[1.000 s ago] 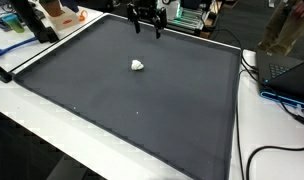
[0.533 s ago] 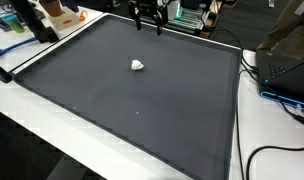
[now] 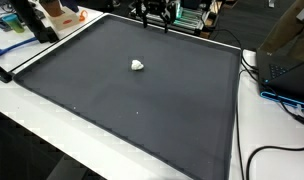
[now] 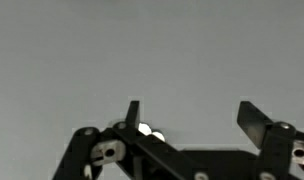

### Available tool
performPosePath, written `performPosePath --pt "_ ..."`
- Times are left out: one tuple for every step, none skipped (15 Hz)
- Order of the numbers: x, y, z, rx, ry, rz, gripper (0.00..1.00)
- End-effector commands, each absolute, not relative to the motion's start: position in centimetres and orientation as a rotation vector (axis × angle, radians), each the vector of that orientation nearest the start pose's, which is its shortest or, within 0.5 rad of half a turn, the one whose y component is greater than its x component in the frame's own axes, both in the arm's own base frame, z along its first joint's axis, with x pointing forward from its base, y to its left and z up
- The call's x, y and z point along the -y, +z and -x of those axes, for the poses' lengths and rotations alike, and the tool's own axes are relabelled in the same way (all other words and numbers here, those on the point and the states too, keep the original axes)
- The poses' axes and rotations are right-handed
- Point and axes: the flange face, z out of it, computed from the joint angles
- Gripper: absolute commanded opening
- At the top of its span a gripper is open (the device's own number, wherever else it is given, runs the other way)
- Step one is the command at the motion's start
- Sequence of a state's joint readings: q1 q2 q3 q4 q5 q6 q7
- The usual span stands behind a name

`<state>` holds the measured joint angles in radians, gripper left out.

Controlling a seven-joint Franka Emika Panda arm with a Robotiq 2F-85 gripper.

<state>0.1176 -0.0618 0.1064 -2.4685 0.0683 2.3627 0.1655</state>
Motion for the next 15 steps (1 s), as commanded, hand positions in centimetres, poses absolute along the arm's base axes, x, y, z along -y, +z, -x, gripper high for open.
performPosePath --pt "-11.8 33.7 -40.4 0.08 0.139 3.142 1.0" --pt "-12.2 34.5 -39.0 0.099 0.141 3.156 1.0" --pt "-12.4 35.3 -37.8 0.104 0.143 3.157 1.0" --pt "-12.4 36.2 -36.6 0.102 0.154 3.167 1.0" --pt "-12.3 37.2 -35.6 0.104 0.141 3.165 1.0" --pt "-12.9 35.6 -38.9 0.122 0.174 3.154 1.0" --pt "-12.8 36.6 -37.9 0.126 0.162 3.16 1.0" --pt "-12.7 37.2 -37.1 0.127 0.145 3.164 1.0" --pt "-12.6 37.6 -36.7 0.126 0.129 3.165 1.0" --pt "-12.5 37.7 -36.4 0.125 0.123 3.166 1.0" --pt "-12.4 37.6 -36.3 0.125 0.124 3.167 1.0" --pt "-12.4 37.6 -36.3 0.125 0.127 3.167 1.0" --pt "-12.4 37.5 -36.3 0.125 0.13 3.167 1.0" --pt "-12.4 37.5 -36.3 0.125 0.131 3.167 1.0" --pt "-12.4 37.5 -36.3 0.125 0.131 3.167 1.0"
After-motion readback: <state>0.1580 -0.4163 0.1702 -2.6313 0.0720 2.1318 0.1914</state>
